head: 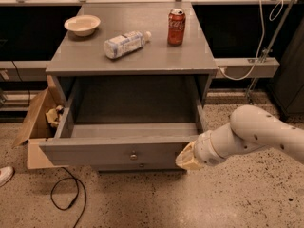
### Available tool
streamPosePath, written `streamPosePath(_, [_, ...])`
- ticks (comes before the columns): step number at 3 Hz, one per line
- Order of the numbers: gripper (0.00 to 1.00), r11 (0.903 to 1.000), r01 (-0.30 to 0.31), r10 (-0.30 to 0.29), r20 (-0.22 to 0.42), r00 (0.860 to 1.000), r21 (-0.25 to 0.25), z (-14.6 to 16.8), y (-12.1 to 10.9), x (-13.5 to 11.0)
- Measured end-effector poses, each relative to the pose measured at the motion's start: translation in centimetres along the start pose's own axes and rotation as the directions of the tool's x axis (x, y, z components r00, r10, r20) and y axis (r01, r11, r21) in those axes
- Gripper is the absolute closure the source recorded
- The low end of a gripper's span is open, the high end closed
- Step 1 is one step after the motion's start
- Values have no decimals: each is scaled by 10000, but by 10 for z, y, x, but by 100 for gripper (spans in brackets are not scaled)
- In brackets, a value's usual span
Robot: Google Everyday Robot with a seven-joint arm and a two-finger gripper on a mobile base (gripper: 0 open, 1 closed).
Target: Close top drawer
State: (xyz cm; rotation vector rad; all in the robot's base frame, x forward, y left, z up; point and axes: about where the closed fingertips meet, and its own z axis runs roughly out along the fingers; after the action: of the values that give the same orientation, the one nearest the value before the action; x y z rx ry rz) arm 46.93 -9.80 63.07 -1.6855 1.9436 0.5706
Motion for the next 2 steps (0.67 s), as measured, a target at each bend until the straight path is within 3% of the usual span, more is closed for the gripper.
streamPosePath(2, [100, 9955, 855, -845, -267, 9961, 399, 11, -18, 1])
